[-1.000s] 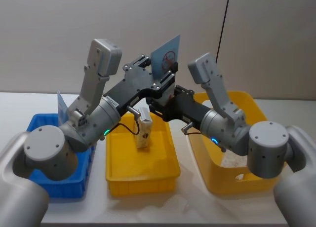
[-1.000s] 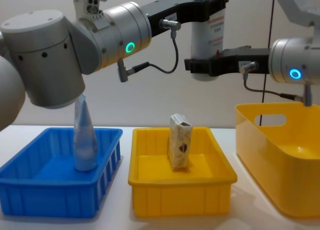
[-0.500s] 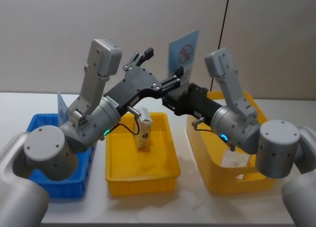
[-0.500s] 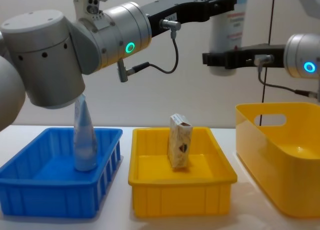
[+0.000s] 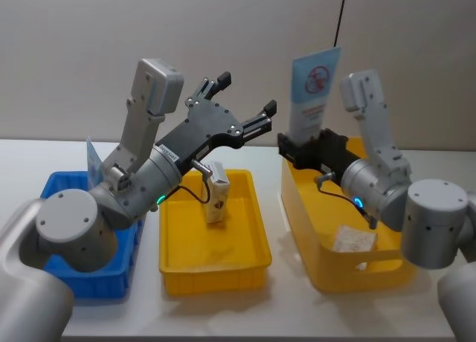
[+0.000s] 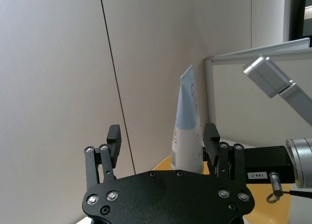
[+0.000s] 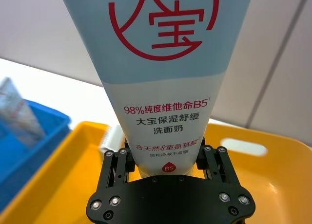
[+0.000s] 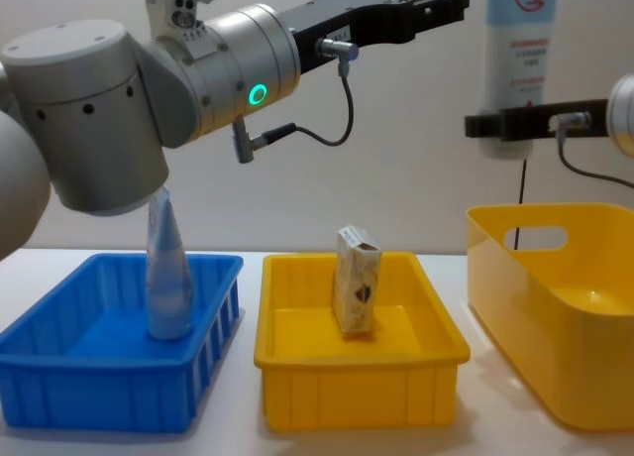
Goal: Bimanual collaborative sorting of washing and personal care products
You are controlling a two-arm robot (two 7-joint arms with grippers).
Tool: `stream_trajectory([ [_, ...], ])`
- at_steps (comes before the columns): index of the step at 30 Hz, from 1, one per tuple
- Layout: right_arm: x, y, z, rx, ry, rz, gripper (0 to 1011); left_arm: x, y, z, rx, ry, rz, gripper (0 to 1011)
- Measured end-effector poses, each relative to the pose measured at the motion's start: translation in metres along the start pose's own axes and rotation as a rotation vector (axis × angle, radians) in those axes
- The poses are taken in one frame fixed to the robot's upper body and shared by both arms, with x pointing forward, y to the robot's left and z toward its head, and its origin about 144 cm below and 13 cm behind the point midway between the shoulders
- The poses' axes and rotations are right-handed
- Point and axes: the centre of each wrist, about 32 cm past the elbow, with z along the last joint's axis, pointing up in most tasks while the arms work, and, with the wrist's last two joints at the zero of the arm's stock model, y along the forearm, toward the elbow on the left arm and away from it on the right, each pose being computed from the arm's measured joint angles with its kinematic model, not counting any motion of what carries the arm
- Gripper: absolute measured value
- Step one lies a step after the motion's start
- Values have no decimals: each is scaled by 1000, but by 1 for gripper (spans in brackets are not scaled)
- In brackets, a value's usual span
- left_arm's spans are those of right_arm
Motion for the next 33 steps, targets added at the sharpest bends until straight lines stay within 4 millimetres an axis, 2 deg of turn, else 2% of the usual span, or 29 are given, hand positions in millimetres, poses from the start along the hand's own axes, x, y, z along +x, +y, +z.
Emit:
stream_trajectory([
  [15, 20, 2, -2, -218, -46, -181, 638, 0, 0, 0, 0, 0, 0, 1001],
  [33, 38, 6, -5, -389, -76, -209, 638, 0, 0, 0, 0, 0, 0, 1001],
])
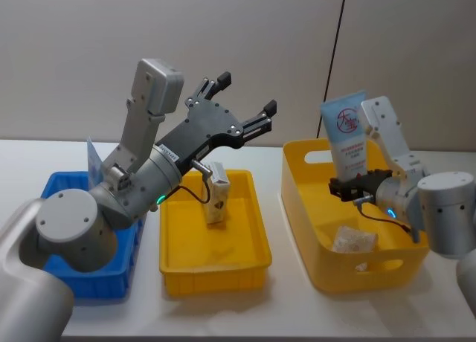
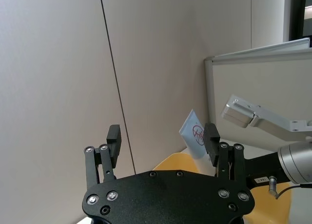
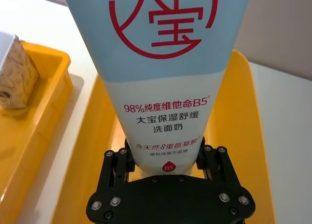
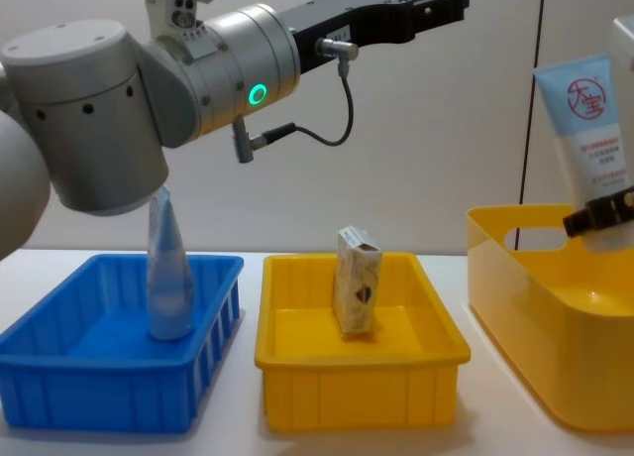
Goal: Bimanual collaborative sorting of washing and personal care products
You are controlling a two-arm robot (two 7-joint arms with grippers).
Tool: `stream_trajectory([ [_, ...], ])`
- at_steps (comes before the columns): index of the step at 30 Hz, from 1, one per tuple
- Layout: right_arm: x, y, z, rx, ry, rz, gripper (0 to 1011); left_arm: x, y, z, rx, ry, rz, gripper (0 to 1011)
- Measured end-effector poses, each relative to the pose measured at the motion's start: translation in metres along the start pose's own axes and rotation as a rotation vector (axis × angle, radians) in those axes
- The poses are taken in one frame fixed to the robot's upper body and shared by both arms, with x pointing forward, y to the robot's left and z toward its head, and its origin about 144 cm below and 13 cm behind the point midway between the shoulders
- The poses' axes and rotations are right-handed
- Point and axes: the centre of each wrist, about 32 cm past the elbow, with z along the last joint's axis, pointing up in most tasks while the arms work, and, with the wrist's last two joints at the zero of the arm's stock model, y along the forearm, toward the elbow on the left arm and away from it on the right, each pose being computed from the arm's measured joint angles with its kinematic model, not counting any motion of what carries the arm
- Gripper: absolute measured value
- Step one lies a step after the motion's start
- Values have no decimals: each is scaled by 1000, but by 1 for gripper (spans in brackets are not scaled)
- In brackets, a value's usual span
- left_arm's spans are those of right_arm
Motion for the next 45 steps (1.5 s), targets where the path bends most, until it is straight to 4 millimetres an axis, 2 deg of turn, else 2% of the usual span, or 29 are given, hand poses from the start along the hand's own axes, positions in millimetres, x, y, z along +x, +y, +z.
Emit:
stream_trajectory([
  [16, 9, 4, 1, -65, 31, 38, 641, 0, 0, 0, 0, 0, 0, 1001],
  [24, 12, 4, 1, -74, 45, 56, 912, 0, 0, 0, 0, 0, 0, 1001],
  [25, 12, 4, 1, -75, 46, 58, 912, 0, 0, 0, 0, 0, 0, 1001],
  [28, 13, 3, 1, -75, 49, 62, 996, 0, 0, 0, 0, 0, 0, 1001],
  [45, 18, -7, -5, 25, 82, 53, 1004, 0, 0, 0, 0, 0, 0, 1001],
])
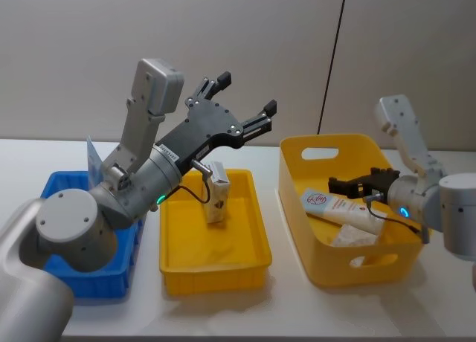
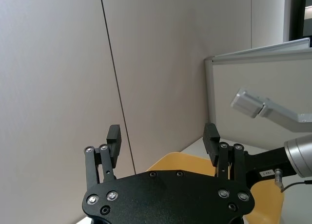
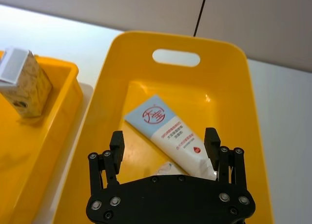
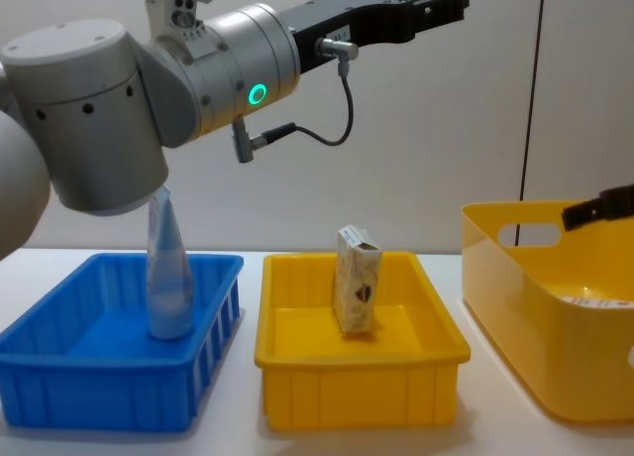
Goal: Bimanual collaborative sorting of washing and personal care products
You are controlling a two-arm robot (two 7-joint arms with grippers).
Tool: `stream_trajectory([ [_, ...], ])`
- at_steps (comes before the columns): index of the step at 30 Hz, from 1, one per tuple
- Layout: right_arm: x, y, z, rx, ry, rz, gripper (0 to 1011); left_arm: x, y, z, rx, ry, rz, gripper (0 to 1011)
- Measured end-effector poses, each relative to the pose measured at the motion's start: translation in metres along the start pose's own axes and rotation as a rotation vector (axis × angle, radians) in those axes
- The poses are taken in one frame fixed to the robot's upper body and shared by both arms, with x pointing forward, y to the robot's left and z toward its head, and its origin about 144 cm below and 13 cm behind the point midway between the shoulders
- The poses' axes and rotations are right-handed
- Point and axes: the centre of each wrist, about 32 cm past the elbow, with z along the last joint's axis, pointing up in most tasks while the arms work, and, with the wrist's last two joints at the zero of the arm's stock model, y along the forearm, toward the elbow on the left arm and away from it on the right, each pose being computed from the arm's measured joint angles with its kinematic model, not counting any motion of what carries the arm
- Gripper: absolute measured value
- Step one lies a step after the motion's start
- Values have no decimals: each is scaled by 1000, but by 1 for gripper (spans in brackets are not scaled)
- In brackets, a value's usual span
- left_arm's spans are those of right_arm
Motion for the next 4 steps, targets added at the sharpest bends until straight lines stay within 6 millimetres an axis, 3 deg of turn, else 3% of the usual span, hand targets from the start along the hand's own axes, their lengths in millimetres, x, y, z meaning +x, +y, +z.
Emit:
stream_trajectory([
  [4, 0, -4, -2, 42, 7, -7, 1004, 0, 0, 0, 0, 0, 0, 1001],
])
